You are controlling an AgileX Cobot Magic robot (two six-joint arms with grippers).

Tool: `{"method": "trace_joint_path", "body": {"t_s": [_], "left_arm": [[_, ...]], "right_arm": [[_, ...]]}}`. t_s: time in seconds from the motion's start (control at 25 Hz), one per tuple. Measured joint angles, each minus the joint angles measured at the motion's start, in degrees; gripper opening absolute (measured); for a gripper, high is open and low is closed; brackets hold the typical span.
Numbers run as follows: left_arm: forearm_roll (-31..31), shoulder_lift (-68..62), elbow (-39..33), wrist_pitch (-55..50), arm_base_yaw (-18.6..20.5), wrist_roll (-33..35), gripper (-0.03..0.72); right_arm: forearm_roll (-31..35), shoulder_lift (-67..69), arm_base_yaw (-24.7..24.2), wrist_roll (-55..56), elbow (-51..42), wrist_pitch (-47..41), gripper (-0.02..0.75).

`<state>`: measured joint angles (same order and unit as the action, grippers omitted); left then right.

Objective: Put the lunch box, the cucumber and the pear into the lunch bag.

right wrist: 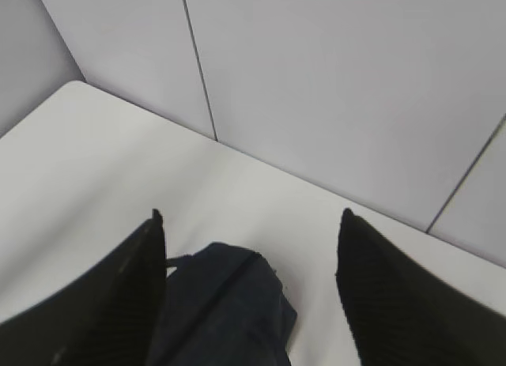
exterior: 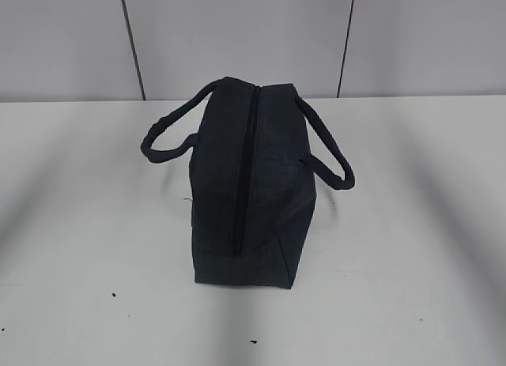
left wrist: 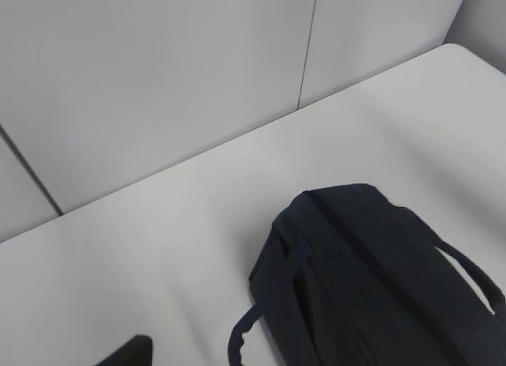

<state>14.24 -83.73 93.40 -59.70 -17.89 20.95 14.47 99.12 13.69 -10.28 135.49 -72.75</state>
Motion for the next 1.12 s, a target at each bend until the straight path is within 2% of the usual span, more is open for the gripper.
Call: {"method": "trace_joint_path", "body": {"t_s": [0.32,0.76,0.92,1.12], "left_arm": [[-7.8,6.4,0.0,-9.3,0.0,-6.0,0.508],[-10.4,18.8,-0.8,-13.1,0.0,-11.7,0.508],[-10.8,25.5,-5.0,-13.1,0.0,-14.3,0.508],[-10.9,35.6,-15.2,-13.3,0.0,-16.2,0.508]], "right_arm": [[-4.8,-20.8,0.0,0.0,-24.4,-0.1,0.524],[-6.9,-46.3,0.0,0.1,-51.3,-0.2,0.524],[-8.1,-55.1,0.0,1.2,-61.1,-0.2,0.524],[-9.3,-67.7,0.0,4.1,-72.9,-0.2,0.523]]}}
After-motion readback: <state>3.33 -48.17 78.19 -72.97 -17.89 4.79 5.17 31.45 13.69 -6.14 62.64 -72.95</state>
